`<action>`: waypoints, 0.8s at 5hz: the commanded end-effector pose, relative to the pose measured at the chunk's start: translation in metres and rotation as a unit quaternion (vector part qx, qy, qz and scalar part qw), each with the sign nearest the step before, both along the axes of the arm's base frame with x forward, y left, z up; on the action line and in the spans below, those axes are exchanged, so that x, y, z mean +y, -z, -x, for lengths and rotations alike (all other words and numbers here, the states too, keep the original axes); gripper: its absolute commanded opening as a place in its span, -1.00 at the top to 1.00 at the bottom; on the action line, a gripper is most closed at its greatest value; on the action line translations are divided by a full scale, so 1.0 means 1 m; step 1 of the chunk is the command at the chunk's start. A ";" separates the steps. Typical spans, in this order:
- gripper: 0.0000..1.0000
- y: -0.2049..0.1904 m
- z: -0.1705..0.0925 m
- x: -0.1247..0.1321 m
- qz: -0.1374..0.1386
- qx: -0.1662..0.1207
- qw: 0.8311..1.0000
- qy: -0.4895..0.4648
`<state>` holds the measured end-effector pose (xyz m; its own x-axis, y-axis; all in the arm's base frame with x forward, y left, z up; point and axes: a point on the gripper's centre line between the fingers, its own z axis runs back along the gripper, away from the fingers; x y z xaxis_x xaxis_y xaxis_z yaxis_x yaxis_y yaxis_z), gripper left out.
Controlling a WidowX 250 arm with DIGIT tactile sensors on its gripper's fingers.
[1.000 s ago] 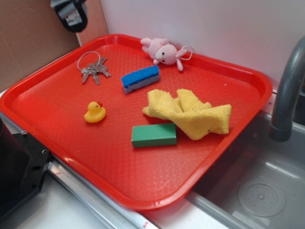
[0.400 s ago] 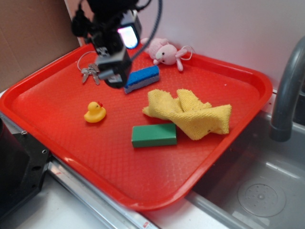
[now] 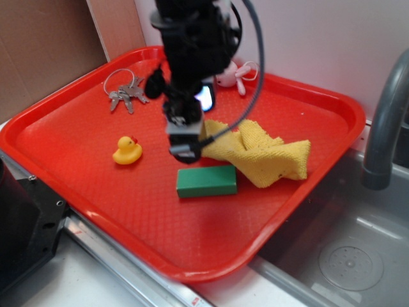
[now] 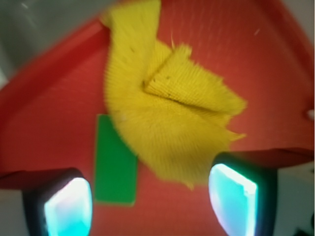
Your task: Grab the yellow cloth.
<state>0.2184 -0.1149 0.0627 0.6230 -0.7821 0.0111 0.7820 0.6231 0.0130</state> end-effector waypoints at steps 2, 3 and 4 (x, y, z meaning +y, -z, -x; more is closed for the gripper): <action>0.28 0.034 -0.041 -0.015 -0.029 0.002 0.998 -0.060; 1.00 0.036 -0.045 -0.013 -0.021 0.009 0.997 -0.069; 1.00 0.038 -0.046 -0.010 -0.017 0.015 0.997 -0.077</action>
